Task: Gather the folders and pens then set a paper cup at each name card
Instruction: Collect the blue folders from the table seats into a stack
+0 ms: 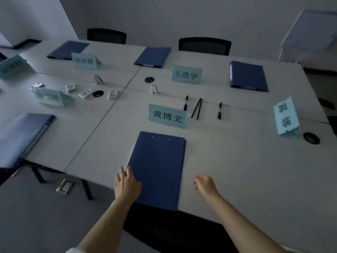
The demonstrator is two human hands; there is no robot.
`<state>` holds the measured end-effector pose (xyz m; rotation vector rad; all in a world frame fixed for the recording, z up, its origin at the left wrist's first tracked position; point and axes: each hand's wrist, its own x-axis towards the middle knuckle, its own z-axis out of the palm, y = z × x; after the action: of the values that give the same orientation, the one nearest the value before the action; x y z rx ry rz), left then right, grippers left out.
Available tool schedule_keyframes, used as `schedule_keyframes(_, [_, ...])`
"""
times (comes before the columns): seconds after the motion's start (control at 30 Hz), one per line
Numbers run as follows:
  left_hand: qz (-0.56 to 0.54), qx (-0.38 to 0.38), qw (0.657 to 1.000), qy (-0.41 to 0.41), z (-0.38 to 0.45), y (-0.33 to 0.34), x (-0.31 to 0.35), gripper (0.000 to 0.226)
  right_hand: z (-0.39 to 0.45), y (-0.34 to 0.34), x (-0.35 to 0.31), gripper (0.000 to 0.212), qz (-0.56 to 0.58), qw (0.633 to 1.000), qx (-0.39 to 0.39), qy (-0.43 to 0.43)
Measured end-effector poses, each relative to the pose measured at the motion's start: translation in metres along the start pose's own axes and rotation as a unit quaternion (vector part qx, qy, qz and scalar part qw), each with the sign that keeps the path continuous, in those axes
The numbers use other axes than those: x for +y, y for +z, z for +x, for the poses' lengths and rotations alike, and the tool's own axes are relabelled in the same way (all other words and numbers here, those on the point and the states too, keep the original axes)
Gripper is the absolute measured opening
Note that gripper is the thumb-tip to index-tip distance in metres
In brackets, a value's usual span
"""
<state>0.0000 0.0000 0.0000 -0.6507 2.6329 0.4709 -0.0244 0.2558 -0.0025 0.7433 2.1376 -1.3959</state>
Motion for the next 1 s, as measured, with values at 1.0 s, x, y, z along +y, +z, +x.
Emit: schedule_keyframes(1.0, [-0.575,-0.012,0.815,-0.074,-0.111,-0.019,0.004,0.017,-0.041,-0.032,-0.004,0.023,0.174,0.969,-0.177,0.001])
